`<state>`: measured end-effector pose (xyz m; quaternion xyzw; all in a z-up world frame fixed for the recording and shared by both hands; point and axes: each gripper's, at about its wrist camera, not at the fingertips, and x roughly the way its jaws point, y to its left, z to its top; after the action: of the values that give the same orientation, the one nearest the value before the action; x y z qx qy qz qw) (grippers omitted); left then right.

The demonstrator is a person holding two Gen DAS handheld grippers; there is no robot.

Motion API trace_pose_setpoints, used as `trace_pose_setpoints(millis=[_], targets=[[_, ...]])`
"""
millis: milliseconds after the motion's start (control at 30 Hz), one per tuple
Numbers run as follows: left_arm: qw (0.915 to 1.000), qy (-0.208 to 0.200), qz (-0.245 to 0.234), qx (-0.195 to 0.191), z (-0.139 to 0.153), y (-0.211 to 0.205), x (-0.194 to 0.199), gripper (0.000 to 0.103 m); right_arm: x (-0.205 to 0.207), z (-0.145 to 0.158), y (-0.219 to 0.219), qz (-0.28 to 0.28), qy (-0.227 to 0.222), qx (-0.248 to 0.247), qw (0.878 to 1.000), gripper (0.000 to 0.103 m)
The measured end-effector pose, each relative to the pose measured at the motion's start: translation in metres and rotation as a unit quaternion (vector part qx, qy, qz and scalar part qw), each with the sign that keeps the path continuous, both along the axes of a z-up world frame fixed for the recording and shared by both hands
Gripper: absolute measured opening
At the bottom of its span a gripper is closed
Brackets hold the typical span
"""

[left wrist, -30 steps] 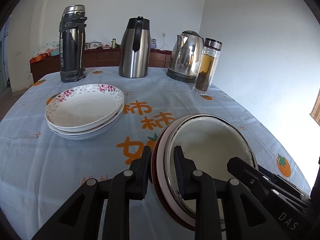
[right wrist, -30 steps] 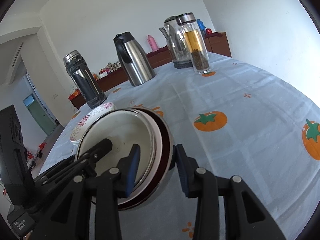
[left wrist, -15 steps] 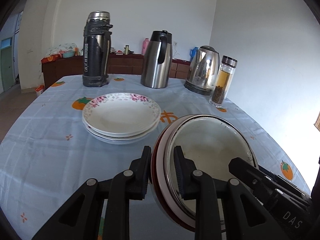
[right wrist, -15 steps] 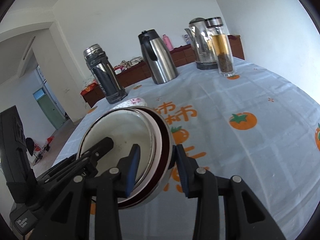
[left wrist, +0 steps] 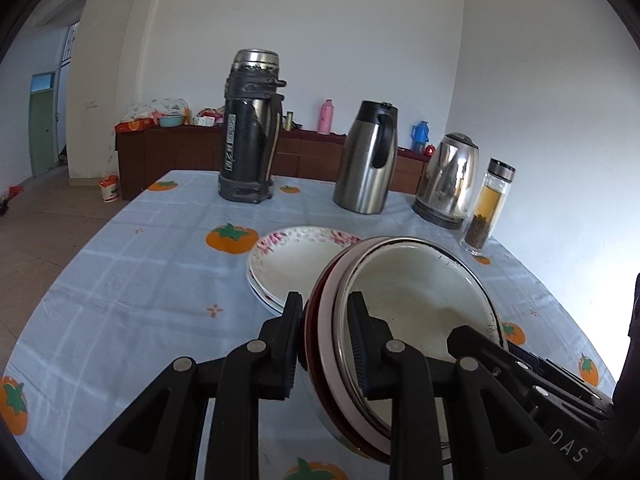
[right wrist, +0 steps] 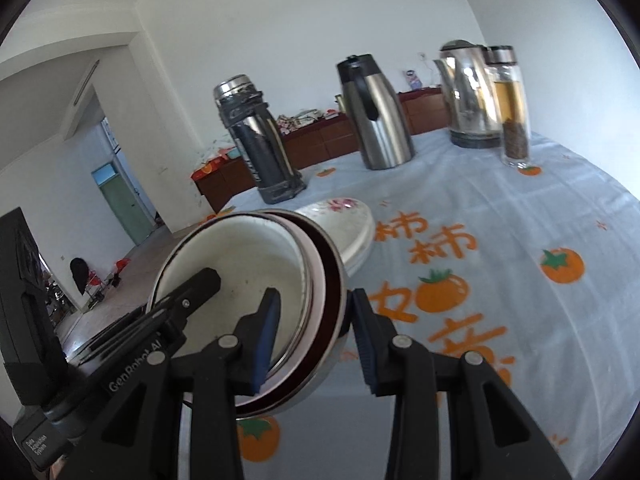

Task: Organize plates and bowls
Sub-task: 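Lift and carry the nested bowls with the left gripper over the floral plates, then lower the nested bowls onto the floral plate stack and open the left gripper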

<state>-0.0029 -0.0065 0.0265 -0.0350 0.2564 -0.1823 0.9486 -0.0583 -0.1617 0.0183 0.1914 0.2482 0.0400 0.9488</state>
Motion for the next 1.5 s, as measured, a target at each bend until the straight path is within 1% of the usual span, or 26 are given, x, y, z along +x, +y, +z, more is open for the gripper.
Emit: trace_pose_setpoints(millis=[267, 600, 867, 1133, 1500], targets=[[0.9998, -0.005, 0.016, -0.006, 0.011, 0.009, 0.029, 0.025, 0.033, 0.014, 0.008, 0.011, -0.009, 0.006, 1.0, 0.037], [0.9997, -0.004, 0.023, -0.005, 0.015, -0.002, 0.076, 0.025, 0.082, 0.022, -0.002, 0.005, -0.015, 0.016, 1.0, 0.037], [0.9996, 0.012, 0.024, -0.001, 0.006, -0.014, 0.109, 0.025, 0.114, 0.009, -0.013, -0.003, 0.001, 0.025, 1.0, 0.037], [0.9995, 0.022, 0.024, 0.001, -0.006, -0.025, 0.127, 0.025, 0.133, -0.003, -0.024, -0.013, 0.013, 0.036, 0.999, 0.037], [0.999, 0.03, 0.032, 0.003, -0.015, -0.028, 0.143, 0.025, 0.148, -0.008, -0.025, -0.012, 0.017, 0.028, 0.999, 0.037]])
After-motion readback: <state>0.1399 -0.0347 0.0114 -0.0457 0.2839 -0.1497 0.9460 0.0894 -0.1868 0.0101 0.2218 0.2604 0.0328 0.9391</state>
